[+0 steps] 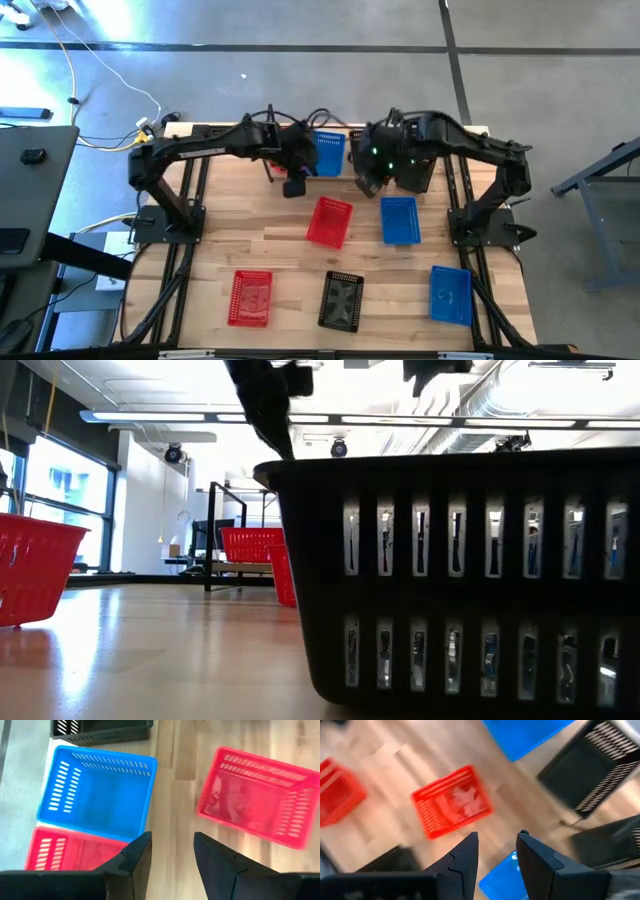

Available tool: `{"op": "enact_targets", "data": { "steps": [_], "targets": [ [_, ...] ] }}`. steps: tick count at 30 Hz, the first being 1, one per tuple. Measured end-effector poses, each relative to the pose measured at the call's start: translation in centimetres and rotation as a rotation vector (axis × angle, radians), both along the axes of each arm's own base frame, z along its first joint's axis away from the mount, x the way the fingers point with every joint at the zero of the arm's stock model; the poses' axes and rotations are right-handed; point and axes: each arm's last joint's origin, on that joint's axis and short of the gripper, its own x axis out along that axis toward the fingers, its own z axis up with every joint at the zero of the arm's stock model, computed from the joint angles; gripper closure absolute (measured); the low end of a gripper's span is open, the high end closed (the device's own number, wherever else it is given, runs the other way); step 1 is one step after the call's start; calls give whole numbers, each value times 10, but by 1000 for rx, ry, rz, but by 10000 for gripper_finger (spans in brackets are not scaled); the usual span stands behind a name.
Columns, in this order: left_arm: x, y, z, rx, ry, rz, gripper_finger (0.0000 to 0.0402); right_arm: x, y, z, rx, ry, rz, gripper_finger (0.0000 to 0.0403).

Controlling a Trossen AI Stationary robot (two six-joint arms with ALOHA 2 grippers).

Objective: Stack baskets on shelf by color
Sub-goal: Stack the bottom black bin on top of the black bin on the shelf

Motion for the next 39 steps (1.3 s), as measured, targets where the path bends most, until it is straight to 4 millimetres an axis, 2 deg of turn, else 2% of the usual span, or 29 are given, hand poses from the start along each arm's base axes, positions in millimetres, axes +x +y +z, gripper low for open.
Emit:
{"op": "enact_targets", "data": {
  "steps": [6,11,19,28,33,39],
  "targets": [
    [-27,-25,22,-46,-110,-7,266,3,44,-2,77,-4,86,284],
    [-51,-52,23,-62,-191,-16,266,9,81,-6,88,-18,200,284],
    [-79,-72,24,-109,-227,37,266,25,139,-20,133,-75,378,284],
    [-95,-82,34,-106,-282,20,266,43,189,-51,154,-61,386,266],
    [-99,-82,38,-100,-297,27,266,49,212,-68,162,-34,428,241],
    [-99,-82,37,-101,-297,30,266,55,244,-94,166,2,526,236]
  ]
}}
